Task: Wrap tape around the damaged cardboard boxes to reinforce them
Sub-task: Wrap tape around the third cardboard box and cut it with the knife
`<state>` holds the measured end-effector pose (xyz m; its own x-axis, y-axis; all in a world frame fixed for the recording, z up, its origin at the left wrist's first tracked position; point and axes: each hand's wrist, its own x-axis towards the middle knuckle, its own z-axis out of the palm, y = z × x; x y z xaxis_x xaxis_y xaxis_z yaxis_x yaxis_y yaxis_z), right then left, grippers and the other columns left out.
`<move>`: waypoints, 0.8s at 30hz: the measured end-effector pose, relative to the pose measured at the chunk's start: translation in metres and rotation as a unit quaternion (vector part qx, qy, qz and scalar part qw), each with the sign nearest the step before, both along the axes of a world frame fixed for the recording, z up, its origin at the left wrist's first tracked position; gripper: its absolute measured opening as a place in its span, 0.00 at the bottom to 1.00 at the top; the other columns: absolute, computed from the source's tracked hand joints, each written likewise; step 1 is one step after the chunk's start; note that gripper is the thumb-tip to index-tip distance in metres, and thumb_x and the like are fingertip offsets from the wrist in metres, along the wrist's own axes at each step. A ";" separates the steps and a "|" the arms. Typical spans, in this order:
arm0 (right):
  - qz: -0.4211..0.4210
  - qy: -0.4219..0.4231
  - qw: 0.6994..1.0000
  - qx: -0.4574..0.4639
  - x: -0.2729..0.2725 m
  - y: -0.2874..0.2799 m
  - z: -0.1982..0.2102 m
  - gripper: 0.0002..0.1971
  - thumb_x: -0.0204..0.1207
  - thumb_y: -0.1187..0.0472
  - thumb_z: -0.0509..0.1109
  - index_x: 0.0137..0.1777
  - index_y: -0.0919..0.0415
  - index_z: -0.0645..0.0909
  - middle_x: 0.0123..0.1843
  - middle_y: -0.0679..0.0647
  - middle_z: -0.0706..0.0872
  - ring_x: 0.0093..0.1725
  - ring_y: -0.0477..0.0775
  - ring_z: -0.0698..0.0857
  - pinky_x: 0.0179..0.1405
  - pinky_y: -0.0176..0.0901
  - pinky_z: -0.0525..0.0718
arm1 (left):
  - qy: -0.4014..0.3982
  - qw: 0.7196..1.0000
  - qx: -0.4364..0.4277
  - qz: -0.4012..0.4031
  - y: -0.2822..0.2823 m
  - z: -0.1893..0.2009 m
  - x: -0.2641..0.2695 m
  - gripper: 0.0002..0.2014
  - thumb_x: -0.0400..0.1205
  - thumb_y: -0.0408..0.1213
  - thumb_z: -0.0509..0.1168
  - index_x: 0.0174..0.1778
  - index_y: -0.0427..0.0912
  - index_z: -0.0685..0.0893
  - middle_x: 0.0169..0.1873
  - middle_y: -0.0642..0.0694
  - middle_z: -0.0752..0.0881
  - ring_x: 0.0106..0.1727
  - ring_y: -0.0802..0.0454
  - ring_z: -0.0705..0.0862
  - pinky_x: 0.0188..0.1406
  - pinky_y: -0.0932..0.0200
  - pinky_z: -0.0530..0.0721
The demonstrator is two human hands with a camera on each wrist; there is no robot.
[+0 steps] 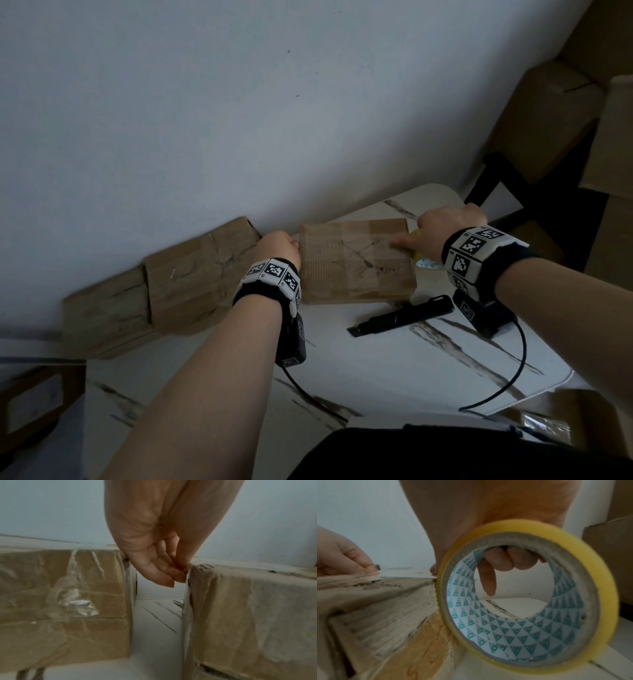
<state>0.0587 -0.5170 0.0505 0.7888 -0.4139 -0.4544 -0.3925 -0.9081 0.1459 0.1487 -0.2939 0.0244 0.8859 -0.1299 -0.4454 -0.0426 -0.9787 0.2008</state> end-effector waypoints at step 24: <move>0.009 0.006 1.000 0.015 -0.002 -0.001 0.003 0.33 0.71 0.23 0.51 0.41 0.53 0.78 0.34 0.50 0.76 0.42 0.54 0.76 0.53 0.48 0.68 | -0.159 0.982 -0.041 -0.089 -0.011 0.008 -0.047 0.23 0.88 0.46 0.50 0.77 0.40 0.67 0.76 0.37 0.68 0.76 0.41 0.68 0.71 0.49 0.68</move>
<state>0.0564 -0.5181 0.0535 0.7906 -0.3859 -0.4755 -0.3745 -0.9190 0.1231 0.1017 -0.3051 0.0320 0.9388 -0.3183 -0.1316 -0.2840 -0.9315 0.2273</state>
